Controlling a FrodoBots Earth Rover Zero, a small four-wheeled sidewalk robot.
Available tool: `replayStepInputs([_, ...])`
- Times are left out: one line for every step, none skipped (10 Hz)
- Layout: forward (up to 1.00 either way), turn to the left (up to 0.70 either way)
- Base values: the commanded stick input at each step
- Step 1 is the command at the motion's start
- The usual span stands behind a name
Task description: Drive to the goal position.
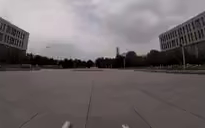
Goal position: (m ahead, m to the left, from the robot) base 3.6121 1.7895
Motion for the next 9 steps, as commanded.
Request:
replayStepInputs([0.70, 0.00])
replayStepInputs([0.70, 0.00])
replayStepInputs([0.70, 0.00])
replayStepInputs([0.70, 0.00])
replayStepInputs([0.70, 0.00])
replayStepInputs([0.70, 0.00])
replayStepInputs([0.70, 0.00])
replayStepInputs([0.70, 0.00])
replayStepInputs([0.70, 0.00])
